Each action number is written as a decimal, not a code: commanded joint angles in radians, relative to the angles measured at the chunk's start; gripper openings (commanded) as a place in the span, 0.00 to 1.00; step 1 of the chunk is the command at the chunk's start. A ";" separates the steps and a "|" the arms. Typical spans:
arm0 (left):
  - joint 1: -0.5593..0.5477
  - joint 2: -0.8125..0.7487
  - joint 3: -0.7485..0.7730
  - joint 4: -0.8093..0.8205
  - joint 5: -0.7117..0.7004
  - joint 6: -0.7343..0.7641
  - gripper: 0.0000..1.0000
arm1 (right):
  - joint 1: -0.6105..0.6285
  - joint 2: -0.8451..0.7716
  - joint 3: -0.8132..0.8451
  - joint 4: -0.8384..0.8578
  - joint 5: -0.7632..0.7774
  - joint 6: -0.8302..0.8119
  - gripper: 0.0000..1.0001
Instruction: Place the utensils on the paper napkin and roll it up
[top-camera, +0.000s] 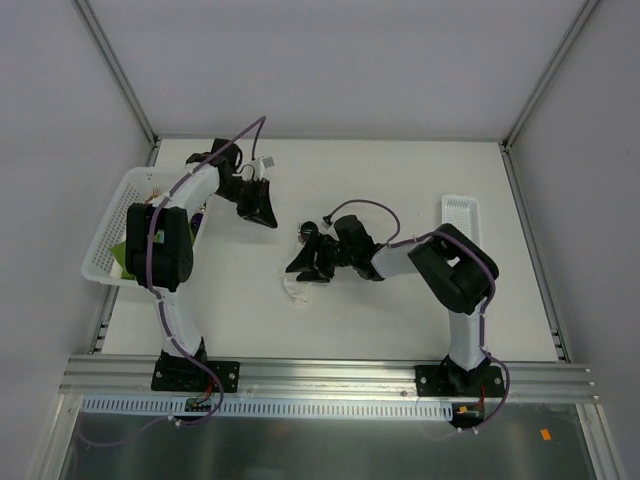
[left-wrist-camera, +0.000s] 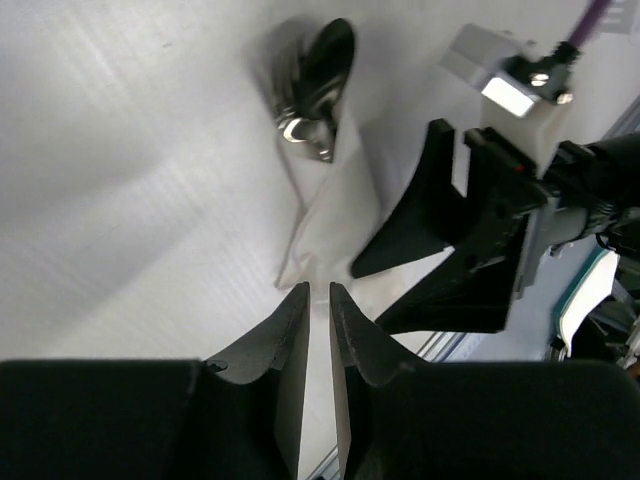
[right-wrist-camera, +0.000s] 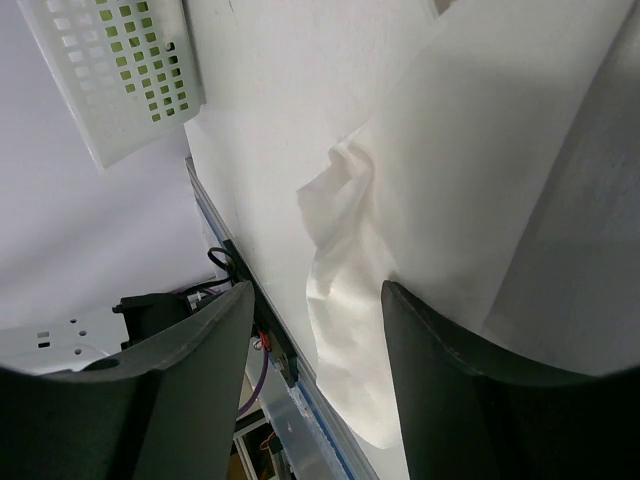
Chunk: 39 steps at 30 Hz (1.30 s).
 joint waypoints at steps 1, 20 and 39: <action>-0.077 -0.009 0.023 -0.046 0.084 -0.011 0.15 | -0.005 0.043 -0.042 -0.120 0.061 -0.037 0.59; -0.223 0.115 -0.174 -0.023 0.006 -0.008 0.13 | -0.007 0.043 -0.051 -0.120 0.066 -0.028 0.58; -0.053 -0.083 -0.313 -0.041 -0.082 0.105 0.11 | -0.009 0.044 -0.075 -0.112 0.063 -0.042 0.58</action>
